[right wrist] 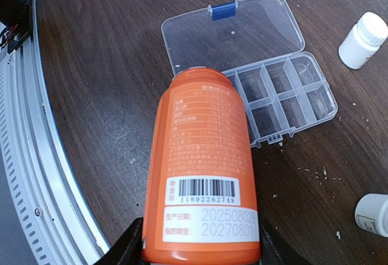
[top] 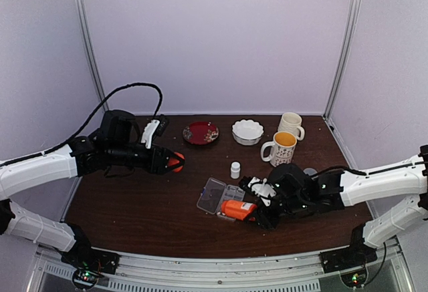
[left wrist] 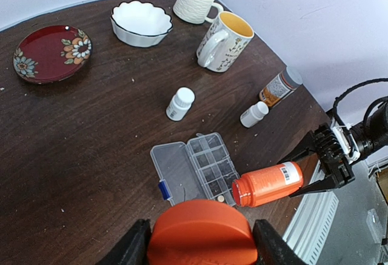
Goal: Sort the pills into containers
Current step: Pour the pill into the compartment of the pill container.
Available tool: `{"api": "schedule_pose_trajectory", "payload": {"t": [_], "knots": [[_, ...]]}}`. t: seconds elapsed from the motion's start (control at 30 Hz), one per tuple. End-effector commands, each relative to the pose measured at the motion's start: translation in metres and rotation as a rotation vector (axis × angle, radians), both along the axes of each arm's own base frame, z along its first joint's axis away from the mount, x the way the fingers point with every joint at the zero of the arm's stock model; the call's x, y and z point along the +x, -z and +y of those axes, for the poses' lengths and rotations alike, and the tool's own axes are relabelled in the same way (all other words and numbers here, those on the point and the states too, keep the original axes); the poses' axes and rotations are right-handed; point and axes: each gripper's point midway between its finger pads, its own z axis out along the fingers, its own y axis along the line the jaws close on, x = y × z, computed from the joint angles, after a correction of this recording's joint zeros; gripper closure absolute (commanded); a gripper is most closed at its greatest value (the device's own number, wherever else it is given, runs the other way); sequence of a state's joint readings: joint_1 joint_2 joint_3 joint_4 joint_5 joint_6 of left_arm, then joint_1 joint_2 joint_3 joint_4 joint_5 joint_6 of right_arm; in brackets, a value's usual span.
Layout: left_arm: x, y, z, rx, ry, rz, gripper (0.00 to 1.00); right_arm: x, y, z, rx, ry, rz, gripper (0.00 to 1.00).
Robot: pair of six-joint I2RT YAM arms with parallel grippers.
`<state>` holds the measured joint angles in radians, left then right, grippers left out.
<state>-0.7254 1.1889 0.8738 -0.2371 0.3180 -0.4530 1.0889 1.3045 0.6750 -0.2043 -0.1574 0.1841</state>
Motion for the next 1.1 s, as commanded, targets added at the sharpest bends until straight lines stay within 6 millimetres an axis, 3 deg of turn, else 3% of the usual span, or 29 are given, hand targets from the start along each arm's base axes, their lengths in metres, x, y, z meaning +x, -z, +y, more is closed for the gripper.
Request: {"api": "schedule_pose_trajectory", "payload": {"t": [0.0, 0.07, 0.13, 0.23, 0.37, 0.47, 0.57, 0.7, 0.8, 0.9, 1.0, 1.07], "knots": [[0.003, -0.012, -0.001, -0.027, 0.003, -0.042, 1.0, -0.001, -0.009, 0.007, 0.063, -0.007, -0.01, 1.0], [0.003, -0.012, -0.002, -0.027, 0.005, -0.041, 1.0, 0.003, -0.014, 0.008, 0.07, 0.007, -0.034, 1.0], [0.003, -0.012, -0.001, -0.026, 0.004, -0.04, 1.0, 0.003, -0.004, 0.003, -0.028, -0.006, -0.015, 1.0], [0.004, -0.013, -0.001, -0.027, 0.003, -0.044, 1.0, 0.001, -0.014, 0.009, 0.083, -0.001, -0.025, 1.0], [0.004, -0.014, -0.002, -0.027, 0.005, -0.043, 1.0, 0.002, -0.003, 0.004, -0.02, -0.009, -0.01, 1.0], [0.004, -0.014, -0.003, -0.025, 0.007, -0.042, 1.0, 0.001, -0.015, 0.009, 0.095, 0.009, -0.024, 1.0], [0.004, -0.014, -0.003, -0.026, 0.008, -0.042, 1.0, 0.003, -0.001, 0.003, -0.035, -0.002, -0.008, 1.0], [0.005, -0.013, -0.003, -0.025, 0.009, -0.04, 1.0, 0.0, -0.016, 0.011, 0.112, 0.003, -0.017, 1.0], [0.004, -0.013, -0.003, -0.023, 0.007, -0.04, 1.0, 0.002, -0.007, 0.003, 0.01, 0.005, -0.013, 1.0], [0.004, -0.013, -0.003, -0.025, 0.007, -0.041, 1.0, 0.0, -0.018, 0.005, 0.118, 0.02, -0.024, 1.0], [0.004, -0.012, -0.002, -0.025, 0.006, -0.037, 1.0, 0.0, -0.004, -0.008, -0.007, 0.022, -0.013, 1.0], [0.004, -0.012, -0.003, -0.028, 0.005, -0.038, 1.0, -0.006, -0.006, -0.003, 0.022, -0.005, 0.012, 1.0]]}}
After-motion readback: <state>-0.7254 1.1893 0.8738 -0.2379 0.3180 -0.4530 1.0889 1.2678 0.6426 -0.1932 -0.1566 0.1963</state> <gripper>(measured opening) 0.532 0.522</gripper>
